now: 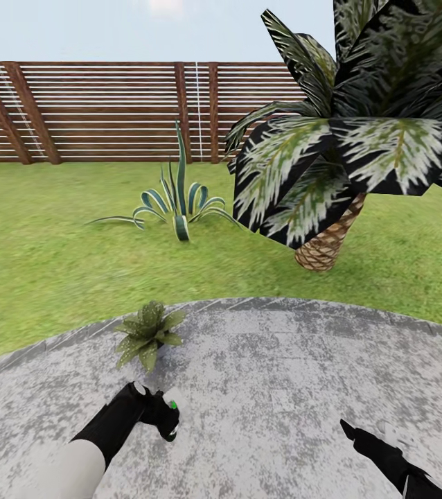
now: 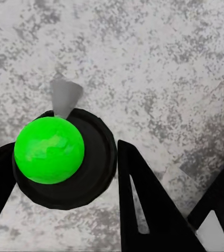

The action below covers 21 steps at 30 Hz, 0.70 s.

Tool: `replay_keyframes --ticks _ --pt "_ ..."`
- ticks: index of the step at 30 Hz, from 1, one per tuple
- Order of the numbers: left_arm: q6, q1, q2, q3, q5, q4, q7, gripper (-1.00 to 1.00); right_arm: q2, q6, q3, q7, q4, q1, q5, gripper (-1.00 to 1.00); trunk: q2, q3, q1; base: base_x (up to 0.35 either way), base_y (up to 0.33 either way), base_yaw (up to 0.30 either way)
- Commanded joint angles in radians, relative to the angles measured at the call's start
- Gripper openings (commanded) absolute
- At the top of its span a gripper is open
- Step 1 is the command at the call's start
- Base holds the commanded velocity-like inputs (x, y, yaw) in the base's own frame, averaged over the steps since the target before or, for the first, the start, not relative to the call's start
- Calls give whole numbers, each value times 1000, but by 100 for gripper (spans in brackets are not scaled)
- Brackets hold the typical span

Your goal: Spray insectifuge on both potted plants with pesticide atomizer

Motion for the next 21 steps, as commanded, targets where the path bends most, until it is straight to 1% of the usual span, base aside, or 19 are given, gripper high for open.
replay_keyframes --ticks 1,5,6,7,8,9,10,11,12,13,15,17,21 --pt "6 0 4 0 -3 -15 -5 -100 1 -1 -6 5 -3 -2 7 100 0 -1 0 0 0 0" --pt "5 0 7 0 -3 -32 -6 -100 1 -1 3 4 -13 -2 10 100 0 -1 0 0 0 0" --pt "5 0 7 0 -3 -34 -8 -100 -1 1 16 6 -14 -2 11 100 0 -1 0 0 0 0" --pt "4 -1 7 -1 -4 -37 -16 -100 -11 5 49 7 -16 -4 11 100 0 -1 0 0 0 0" --pt "4 -1 8 -1 -4 -46 -26 -100 -29 8 85 9 -16 -5 10 100 0 -1 0 0 0 0" --pt "3 -1 11 -1 -5 -70 -54 -100 -65 14 170 9 -16 -6 9 100 0 -1 0 0 0 0" --pt "4 -1 24 -1 -6 -93 -88 -100 -87 27 260 9 -16 -6 8 100 0 -1 0 0 0 0" --pt "3 -1 35 -1 -6 -107 -115 -100 -96 40 316 10 -16 -6 8 100 0 -1 0 0 0 0" --pt "4 -1 50 -1 -6 -126 -151 -100 -103 56 390 11 -17 -6 7 100 0 -1 0 0 0 0" --pt "4 -1 61 -1 -6 -141 -178 -100 -106 64 452 11 -19 -6 6 100 0 -1 0 0 0 0" --pt "4 -1 70 -1 -8 -153 -198 -100 -107 69 526 11 -46 -6 6 100 0 -1 0 0 0 0" --pt "3 -1 72 -1 -9 -157 -205 -100 -104 71 554 11 -59 -6 6 100 0 -1 0 0 0 0" --pt "3 -1 74 -2 -11 -159 -208 -100 -101 72 568 18 -76 -6 6 100 0 -1 0 0 0 0"
